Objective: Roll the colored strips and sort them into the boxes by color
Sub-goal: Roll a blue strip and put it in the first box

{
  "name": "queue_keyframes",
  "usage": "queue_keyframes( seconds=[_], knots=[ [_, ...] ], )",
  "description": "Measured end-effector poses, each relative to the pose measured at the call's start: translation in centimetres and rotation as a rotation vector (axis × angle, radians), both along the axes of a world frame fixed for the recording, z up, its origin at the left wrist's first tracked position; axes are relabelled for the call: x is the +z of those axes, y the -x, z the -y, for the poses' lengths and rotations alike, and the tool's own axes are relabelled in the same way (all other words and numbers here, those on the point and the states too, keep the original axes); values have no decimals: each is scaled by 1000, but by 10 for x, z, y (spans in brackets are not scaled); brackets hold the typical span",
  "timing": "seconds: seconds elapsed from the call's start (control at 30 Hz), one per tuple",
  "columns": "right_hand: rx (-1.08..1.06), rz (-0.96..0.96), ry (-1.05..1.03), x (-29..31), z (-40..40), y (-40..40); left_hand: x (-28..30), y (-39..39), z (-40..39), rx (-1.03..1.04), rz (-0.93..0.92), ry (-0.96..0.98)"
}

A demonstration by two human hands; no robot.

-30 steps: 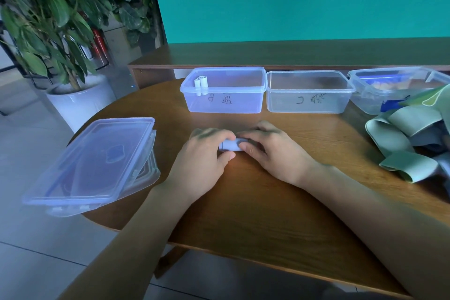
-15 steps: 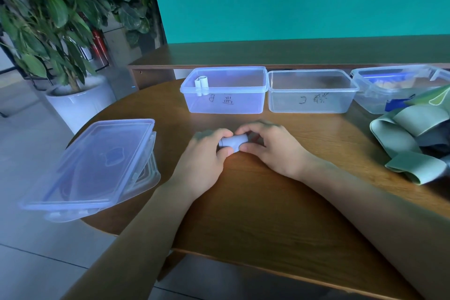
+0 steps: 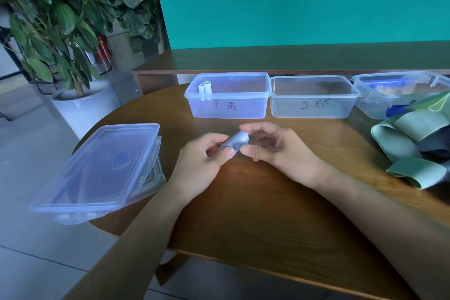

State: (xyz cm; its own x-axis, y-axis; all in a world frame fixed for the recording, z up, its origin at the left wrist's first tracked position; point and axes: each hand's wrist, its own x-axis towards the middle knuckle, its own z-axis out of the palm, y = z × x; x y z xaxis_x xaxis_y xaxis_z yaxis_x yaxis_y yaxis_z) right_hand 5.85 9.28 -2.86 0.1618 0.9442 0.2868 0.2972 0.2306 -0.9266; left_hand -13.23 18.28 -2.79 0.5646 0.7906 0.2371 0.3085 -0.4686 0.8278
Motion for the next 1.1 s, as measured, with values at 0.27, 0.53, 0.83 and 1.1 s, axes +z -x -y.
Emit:
queue_keyframes(
  seconds=[0.27, 0.53, 0.83, 1.1],
  knots=[
    [-10, -83, -44, 4, 1, -4, 9, 4, 6, -139, 51, 109],
    [-63, -85, -88, 28, 4, -3, 22, 1, 11, -168, 256, 293],
    [-80, -73, -55, 56, -5, 6, 38, 7, 10, -178, 486, 509],
    [-23, 35, -28, 63, -10, 16, 37, 18, 7, -114, 562, 577]
  ],
)
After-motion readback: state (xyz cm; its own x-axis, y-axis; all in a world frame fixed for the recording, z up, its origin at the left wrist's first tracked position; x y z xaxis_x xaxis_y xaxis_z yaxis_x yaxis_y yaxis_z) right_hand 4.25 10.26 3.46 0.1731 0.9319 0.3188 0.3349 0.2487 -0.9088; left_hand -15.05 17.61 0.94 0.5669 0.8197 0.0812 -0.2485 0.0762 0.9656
